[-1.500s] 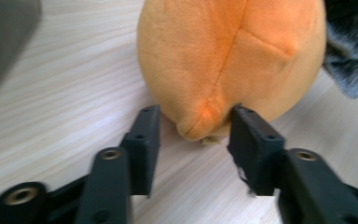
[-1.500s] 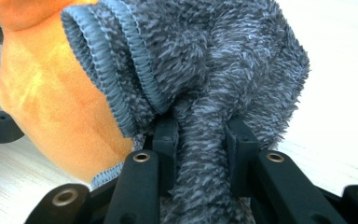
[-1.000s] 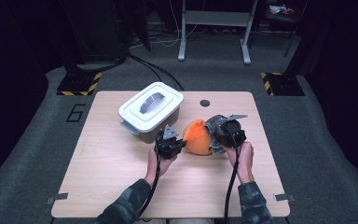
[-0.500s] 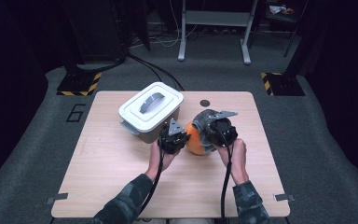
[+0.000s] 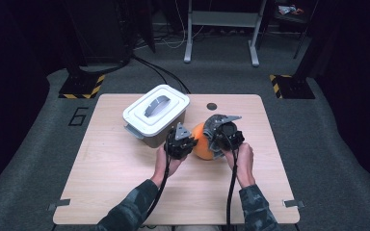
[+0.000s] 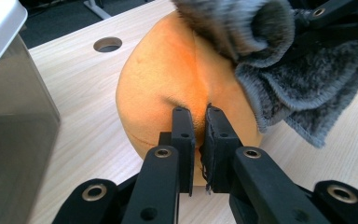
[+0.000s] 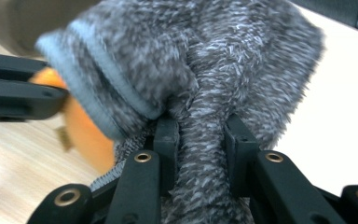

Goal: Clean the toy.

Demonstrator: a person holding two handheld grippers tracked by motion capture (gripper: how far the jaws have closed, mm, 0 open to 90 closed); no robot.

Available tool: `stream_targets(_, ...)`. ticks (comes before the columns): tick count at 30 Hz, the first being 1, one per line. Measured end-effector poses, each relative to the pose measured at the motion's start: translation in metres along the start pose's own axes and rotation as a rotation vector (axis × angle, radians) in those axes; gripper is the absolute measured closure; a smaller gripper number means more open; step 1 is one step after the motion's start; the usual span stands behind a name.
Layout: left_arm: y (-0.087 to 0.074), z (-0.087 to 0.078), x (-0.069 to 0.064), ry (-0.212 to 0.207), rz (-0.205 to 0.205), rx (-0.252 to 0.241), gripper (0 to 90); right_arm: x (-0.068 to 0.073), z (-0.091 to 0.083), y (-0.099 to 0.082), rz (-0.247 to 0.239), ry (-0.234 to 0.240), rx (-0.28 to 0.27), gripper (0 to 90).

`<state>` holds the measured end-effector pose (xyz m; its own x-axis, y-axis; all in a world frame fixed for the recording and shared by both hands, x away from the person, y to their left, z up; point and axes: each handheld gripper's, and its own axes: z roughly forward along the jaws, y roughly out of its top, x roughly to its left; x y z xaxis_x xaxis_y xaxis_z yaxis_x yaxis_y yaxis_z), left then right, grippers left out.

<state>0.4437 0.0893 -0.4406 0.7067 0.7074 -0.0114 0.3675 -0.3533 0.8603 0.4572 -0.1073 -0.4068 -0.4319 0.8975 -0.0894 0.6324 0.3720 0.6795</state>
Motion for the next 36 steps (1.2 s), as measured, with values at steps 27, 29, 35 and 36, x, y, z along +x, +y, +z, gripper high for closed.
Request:
stream_targets(27,0.000,0.003,-0.004,-0.034,0.020,0.001,83.7,0.018,-0.008,0.009,-0.048,0.101,-0.052,70.6)
stream_targets(29,0.000,0.003,-0.004,-0.035,0.023,0.005,83.6,0.014,-0.007,0.009,-0.034,0.079,-0.043,70.6)
stream_targets(35,0.001,0.004,-0.003,-0.030,0.007,0.002,83.6,-0.010,-0.001,0.002,0.032,0.017,-0.021,70.4)
stream_targets(36,0.002,0.004,-0.003,-0.030,0.004,0.001,83.6,-0.014,-0.001,0.001,0.035,0.009,-0.022,70.4)
